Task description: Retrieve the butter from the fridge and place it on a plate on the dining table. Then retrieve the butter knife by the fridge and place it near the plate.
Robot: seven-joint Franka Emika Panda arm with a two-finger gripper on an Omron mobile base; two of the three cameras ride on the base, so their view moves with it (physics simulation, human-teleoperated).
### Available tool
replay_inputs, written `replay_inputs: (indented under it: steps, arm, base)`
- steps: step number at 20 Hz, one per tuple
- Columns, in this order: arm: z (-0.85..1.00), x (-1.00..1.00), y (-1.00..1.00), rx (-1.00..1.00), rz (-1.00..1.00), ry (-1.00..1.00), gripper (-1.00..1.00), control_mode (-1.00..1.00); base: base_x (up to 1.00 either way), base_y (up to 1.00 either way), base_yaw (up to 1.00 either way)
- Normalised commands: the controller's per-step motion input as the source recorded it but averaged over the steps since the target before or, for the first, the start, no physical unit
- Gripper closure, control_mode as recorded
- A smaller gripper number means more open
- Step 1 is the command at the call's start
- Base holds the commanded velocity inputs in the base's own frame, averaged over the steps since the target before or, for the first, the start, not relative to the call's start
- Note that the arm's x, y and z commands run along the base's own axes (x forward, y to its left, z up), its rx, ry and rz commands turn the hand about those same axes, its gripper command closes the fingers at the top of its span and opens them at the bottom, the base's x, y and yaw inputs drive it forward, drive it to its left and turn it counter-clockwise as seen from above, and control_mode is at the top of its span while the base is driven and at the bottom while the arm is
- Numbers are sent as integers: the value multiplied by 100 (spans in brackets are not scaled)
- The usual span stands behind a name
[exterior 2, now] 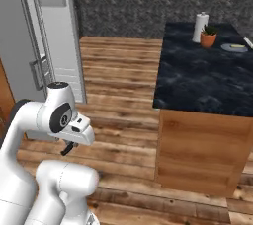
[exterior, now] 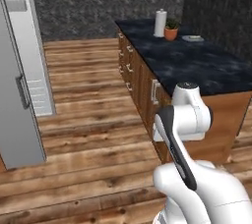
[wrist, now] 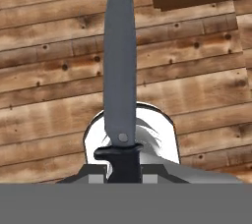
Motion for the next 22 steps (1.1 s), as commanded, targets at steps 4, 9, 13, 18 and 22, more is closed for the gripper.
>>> replay_inputs:
  steps: [4,9,13,18,22]
  arm:
    - [0,0,0,0,0,0,100,100]
    - [0,0,0,0,0,0,100,100]
    - [0,0,0,0,0,0,100,100]
    - [0,0,0,0,0,0,100,100]
    - [0,0,0,0,0,0,100,100]
  base:
    - [4,-100,0]
    - [28,-100,0]
    - [31,-100,0]
    - [44,-100,0]
    - [58,-100,0]
